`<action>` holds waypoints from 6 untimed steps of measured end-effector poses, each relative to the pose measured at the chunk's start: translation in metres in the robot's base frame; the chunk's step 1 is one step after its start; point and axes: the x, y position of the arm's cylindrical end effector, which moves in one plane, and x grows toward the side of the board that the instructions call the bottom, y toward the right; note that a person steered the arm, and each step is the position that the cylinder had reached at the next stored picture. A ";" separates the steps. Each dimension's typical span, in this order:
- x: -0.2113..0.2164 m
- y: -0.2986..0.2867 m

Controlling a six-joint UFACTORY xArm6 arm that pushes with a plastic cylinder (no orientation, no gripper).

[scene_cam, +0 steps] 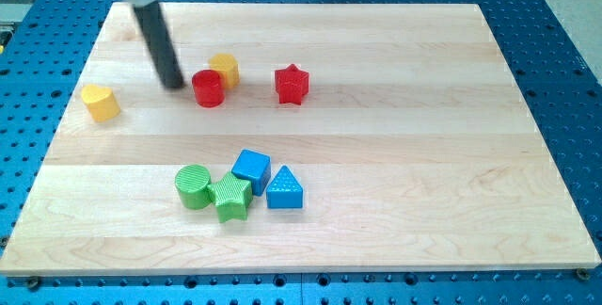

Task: Slide the yellow hexagon red circle to the bottom left side of the board

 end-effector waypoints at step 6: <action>0.150 -0.041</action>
